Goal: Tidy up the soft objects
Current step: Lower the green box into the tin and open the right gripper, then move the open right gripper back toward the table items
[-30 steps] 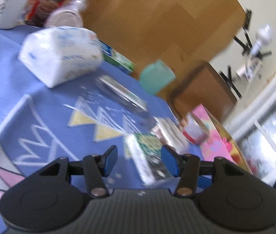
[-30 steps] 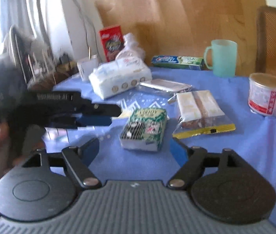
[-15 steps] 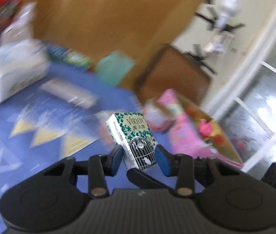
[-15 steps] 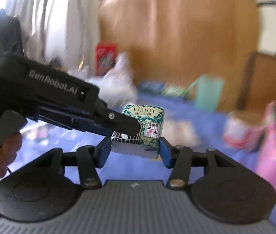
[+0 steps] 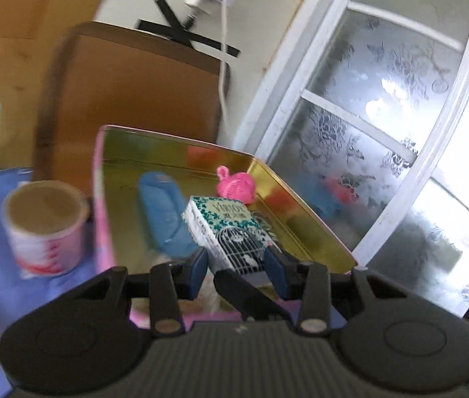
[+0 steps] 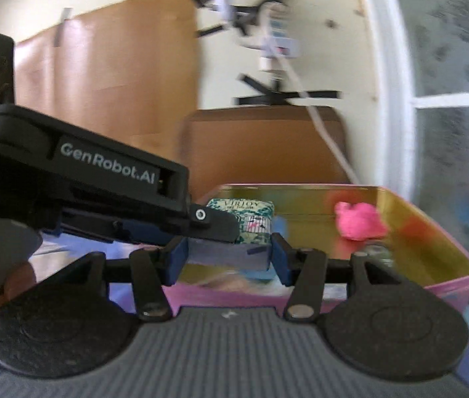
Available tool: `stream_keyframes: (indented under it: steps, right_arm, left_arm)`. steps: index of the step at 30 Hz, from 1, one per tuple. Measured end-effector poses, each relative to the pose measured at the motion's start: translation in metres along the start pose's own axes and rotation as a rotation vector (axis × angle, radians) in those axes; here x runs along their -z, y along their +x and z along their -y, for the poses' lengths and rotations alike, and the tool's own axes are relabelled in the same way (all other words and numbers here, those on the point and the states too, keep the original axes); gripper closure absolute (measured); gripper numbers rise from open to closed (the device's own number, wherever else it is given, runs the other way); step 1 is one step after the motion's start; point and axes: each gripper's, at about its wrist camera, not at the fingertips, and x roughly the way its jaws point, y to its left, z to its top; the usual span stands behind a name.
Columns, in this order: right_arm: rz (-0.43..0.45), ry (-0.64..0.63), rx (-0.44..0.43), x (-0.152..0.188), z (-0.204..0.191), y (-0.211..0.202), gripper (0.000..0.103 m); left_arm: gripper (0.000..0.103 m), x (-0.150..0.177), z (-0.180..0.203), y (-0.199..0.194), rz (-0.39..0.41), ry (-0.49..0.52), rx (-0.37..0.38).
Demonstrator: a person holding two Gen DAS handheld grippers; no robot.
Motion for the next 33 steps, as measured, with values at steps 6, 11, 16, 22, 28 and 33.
stream_keyframes:
  steps: [6,11,16,22,28,33]
  right_arm:
    - [0.010,-0.047,0.199,0.006,0.034,0.033,0.029]
    - [0.044,0.064,0.185,0.007,0.048,0.016,0.029]
    - [0.159,0.059,0.122,-0.006,0.023,-0.017,0.028]
    - [0.198,0.067,-0.345,-0.014,-0.027,-0.027,0.000]
    - [0.088,0.034,-0.560,-0.019,-0.101,0.014,0.000]
    - [-0.092,-0.321,-0.639,-0.027,-0.192,0.080,0.000]
  left_arm:
    - [0.060,0.000,0.005,0.002,0.031,0.006,-0.022]
    - [0.058,0.010,-0.012,-0.053,0.121,0.028,-0.054]
    - [0.058,0.037,-0.064,-0.118,0.179,-0.071,-0.173]
    - [0.058,0.076,-0.133,-0.190,0.218,-0.180,-0.435]
    - [0.057,0.105,-0.189,-0.237,0.274,-0.324,-0.620]
    - [0.057,0.124,-0.214,-0.253,0.344,-0.404,-0.632]
